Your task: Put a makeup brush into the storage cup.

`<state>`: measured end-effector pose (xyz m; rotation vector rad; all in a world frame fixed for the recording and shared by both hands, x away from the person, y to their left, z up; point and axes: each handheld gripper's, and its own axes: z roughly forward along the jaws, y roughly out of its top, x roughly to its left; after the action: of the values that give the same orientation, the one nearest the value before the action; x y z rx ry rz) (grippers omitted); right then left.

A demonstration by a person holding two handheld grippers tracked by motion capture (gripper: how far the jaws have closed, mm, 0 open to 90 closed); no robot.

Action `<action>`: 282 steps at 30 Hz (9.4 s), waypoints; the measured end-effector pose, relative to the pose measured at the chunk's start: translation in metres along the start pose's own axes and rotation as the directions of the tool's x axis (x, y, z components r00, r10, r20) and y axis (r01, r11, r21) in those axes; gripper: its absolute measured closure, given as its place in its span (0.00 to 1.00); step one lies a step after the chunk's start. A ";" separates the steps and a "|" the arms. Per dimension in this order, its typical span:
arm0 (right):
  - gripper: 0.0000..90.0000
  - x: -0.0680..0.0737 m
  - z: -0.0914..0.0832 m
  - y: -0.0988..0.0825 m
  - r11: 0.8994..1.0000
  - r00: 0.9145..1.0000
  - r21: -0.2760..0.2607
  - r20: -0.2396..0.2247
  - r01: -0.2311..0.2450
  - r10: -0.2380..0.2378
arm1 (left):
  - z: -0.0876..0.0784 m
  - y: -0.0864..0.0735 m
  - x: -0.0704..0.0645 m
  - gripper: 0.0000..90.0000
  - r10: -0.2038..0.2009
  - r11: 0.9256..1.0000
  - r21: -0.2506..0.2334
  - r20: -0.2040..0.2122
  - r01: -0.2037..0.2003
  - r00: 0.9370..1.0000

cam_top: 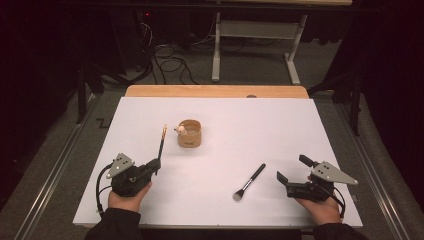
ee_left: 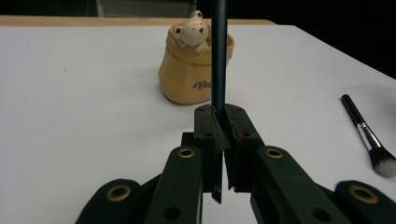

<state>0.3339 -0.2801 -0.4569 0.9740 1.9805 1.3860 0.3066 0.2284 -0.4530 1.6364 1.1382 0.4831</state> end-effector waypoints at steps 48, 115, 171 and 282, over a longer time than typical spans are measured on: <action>0.03 0.001 0.002 -0.002 1.000 1.000 0.008 0.003 0.001 -0.001 | 0.047 0.041 -0.079 0.94 0.163 0.983 -0.114 0.171 -0.145 0.972; 0.13 0.071 0.053 0.083 0.994 0.979 -0.107 -0.202 -0.018 -0.004 | 0.057 0.027 -0.090 0.94 0.163 0.982 -0.138 0.266 -0.130 0.950; 0.54 0.079 0.061 0.069 0.957 0.880 -0.088 -0.425 -0.275 0.214 | 0.071 0.003 -0.123 0.94 0.244 0.965 -0.160 0.279 -0.205 0.929; 0.94 0.111 0.058 0.068 0.997 0.922 -0.061 -0.386 -0.043 0.016 | 0.076 0.004 -0.129 0.66 0.255 0.966 -0.112 0.292 -0.232 0.922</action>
<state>0.3293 -0.1443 -0.4141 0.7436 2.1832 1.7609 0.3066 0.0788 -0.4504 1.7249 0.6837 0.4081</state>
